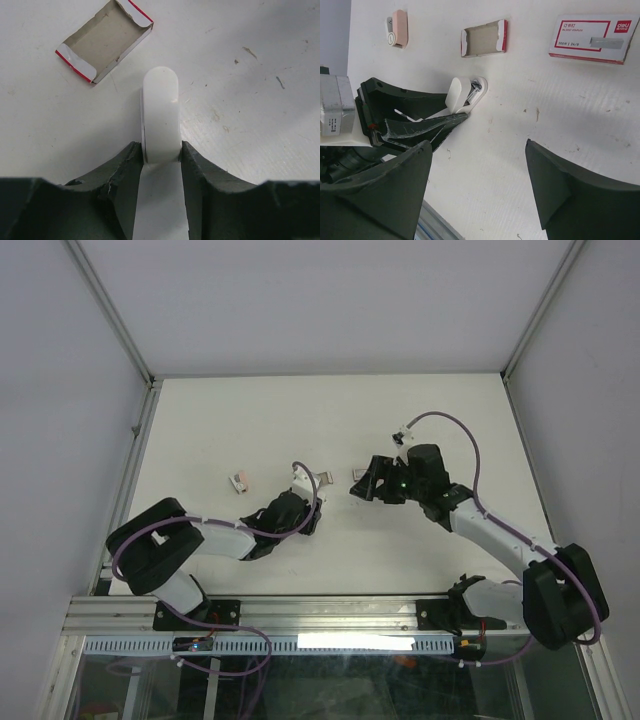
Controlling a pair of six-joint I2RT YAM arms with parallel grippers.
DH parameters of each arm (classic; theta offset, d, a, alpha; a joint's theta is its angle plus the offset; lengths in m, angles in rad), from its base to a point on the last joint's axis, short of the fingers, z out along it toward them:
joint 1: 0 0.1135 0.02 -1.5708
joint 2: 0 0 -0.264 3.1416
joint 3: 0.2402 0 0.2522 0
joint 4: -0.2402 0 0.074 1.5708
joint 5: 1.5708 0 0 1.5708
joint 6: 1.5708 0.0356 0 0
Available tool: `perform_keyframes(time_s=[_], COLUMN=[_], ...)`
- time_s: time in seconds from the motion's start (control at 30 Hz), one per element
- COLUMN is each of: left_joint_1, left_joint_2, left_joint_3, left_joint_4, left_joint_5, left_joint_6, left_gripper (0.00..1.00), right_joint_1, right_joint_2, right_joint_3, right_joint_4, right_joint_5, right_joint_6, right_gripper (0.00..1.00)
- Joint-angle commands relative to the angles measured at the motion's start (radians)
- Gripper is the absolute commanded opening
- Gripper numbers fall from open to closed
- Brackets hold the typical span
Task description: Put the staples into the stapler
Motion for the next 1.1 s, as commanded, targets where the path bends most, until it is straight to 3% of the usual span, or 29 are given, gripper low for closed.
perform_keyframes(time_s=[0.0,0.1,0.27,0.43,0.63,0.83,0.9,1.07], left_joint_1=[-0.005,-0.005,-0.005,-0.005,-0.007,-0.031,-0.039,-0.077], left_joint_2=[0.022,0.025,0.039,0.043,-0.051,-0.236,-0.264,-0.288], left_joint_3=[0.029,0.031,0.033,0.031,0.008,-0.005,0.001,0.045], left_joint_4=[0.035,0.035,0.041,0.051,0.072,0.079,0.071,0.023], left_joint_5=[0.004,-0.003,-0.005,0.001,0.097,0.244,0.262,0.266], left_joint_6=[0.024,0.018,0.018,0.020,0.019,0.038,0.036,0.049], left_gripper=[0.37,0.44,0.46,0.31,0.00,0.00,0.00,0.00], right_joint_1=[-0.012,-0.018,-0.023,-0.029,-0.043,-0.042,-0.029,0.010], right_joint_2=[-0.046,-0.051,-0.056,-0.065,-0.087,-0.062,-0.049,-0.055], right_joint_3=[-0.004,-0.009,-0.010,-0.010,0.012,0.041,0.036,0.039], right_joint_4=[0.011,0.006,0.003,-0.005,-0.038,-0.027,0.004,0.033], right_joint_5=[-0.009,-0.010,-0.011,-0.008,-0.074,-0.291,-0.345,-0.336], right_joint_6=[-0.013,-0.015,-0.015,-0.015,0.013,0.140,0.196,0.276], right_gripper=[0.79,0.79,0.79,0.78,0.80,0.88,0.97,1.00])
